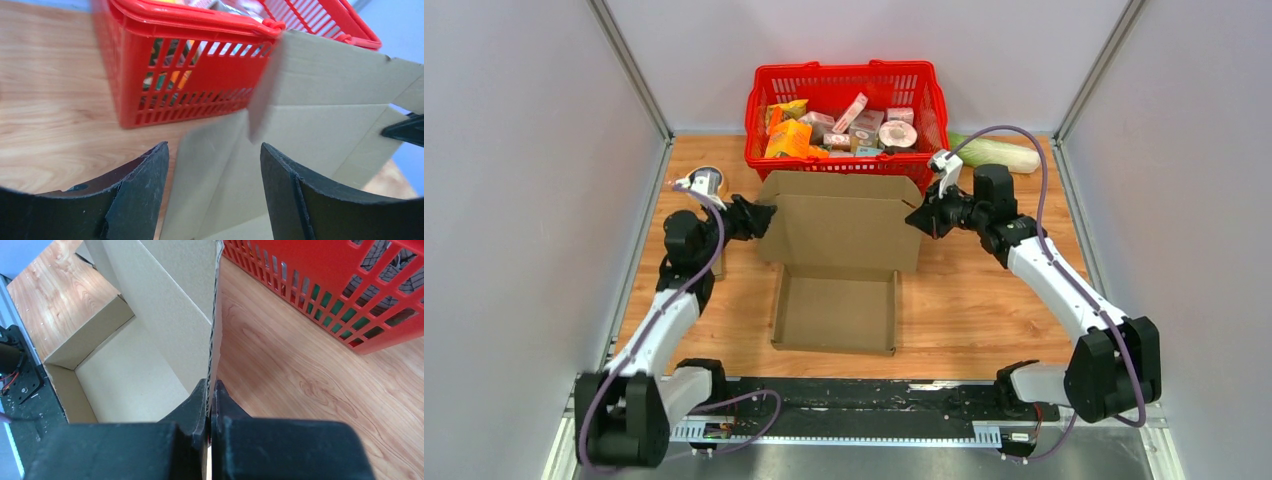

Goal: Fold the paper box

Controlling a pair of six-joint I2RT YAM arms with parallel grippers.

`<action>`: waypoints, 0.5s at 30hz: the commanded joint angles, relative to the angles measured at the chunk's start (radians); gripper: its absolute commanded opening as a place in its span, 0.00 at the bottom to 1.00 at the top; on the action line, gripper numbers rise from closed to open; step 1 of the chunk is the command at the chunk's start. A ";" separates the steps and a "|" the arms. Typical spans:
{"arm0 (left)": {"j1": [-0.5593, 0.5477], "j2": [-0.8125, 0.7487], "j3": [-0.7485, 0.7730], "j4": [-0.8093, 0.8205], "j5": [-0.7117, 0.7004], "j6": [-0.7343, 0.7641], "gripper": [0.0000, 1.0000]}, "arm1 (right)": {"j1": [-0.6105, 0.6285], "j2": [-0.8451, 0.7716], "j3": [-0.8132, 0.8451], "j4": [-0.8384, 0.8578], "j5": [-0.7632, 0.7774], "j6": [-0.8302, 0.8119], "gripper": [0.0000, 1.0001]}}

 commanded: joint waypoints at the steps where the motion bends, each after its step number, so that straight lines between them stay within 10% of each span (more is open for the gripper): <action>1: 0.073 0.218 0.086 0.312 0.469 -0.154 0.75 | -0.007 -0.009 0.012 -0.020 -0.064 -0.031 0.00; 7: 0.072 0.199 0.095 0.252 0.468 -0.153 0.53 | -0.009 -0.040 0.003 0.015 0.005 0.015 0.04; 9: 0.070 0.173 0.084 0.197 0.418 -0.113 0.48 | -0.005 -0.077 -0.028 0.035 0.042 0.076 0.39; 15: -0.003 0.026 0.081 -0.093 0.158 0.034 0.26 | 0.043 -0.172 -0.098 0.080 0.126 0.190 0.28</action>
